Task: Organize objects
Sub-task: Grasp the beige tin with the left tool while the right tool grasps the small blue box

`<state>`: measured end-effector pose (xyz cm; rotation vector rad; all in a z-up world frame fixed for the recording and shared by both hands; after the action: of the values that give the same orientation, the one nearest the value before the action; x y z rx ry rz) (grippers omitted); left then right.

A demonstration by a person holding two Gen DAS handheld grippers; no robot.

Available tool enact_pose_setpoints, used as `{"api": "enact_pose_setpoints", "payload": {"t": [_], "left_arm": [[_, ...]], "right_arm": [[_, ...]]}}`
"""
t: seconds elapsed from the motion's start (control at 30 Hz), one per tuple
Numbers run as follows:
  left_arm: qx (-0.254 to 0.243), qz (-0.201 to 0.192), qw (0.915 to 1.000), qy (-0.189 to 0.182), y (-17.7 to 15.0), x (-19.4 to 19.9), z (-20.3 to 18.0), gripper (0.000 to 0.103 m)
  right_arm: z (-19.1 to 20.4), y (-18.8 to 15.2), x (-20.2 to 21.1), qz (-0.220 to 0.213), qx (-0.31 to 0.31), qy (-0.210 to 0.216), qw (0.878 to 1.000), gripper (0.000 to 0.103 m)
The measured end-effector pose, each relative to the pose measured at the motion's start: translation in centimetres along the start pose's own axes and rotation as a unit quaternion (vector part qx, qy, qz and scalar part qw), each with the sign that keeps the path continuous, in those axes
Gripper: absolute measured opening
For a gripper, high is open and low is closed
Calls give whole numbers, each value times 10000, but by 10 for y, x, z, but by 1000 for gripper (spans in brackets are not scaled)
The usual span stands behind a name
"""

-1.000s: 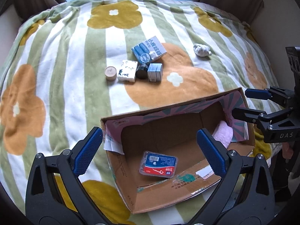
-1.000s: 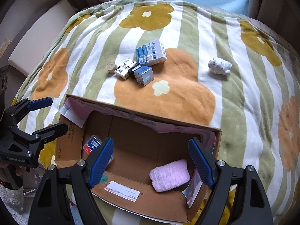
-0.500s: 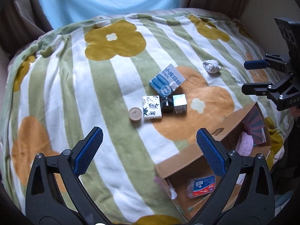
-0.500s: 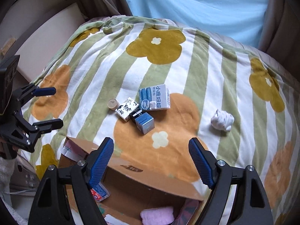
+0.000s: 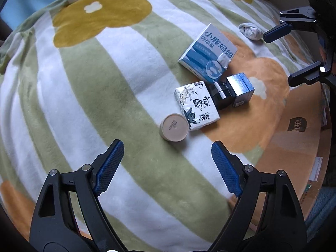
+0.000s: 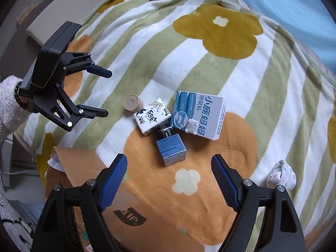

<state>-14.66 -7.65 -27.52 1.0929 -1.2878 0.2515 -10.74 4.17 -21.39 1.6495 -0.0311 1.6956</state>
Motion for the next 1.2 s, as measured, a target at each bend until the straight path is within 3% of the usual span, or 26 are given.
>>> {"api": "enact_pose_setpoints", "payload": {"t": [0.37, 0.57, 0.73, 1.2], "left_arm": [[-529, 212, 9981, -247, -7, -43, -5, 71], [-646, 139, 9972, -340, -5, -45, -7, 61], [-783, 116, 9962, -356, -8, -47, -8, 60], [-925, 90, 9949, -394, -16, -44, -7, 33]], "right_arm": [[0, -12, -60, 699, 471, 182, 9963, 78], [0, -22, -77, 918, 508, 261, 9941, 68], [0, -25, -81, 942, 497, 289, 9939, 62], [2, -43, -78, 1047, 521, 304, 9927, 41]]}}
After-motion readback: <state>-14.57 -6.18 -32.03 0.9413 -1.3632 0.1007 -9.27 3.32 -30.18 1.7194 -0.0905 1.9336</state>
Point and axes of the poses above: each gripper's, at about its wrist camera, not at the fingertips, and x roughly against the way its jaws point, z to its left, y to its top, the point moved 6 cm from there along -x, roughly the way its jaws point, and after that the axes turned 12 degrees about -z, right-handed, at the moved point
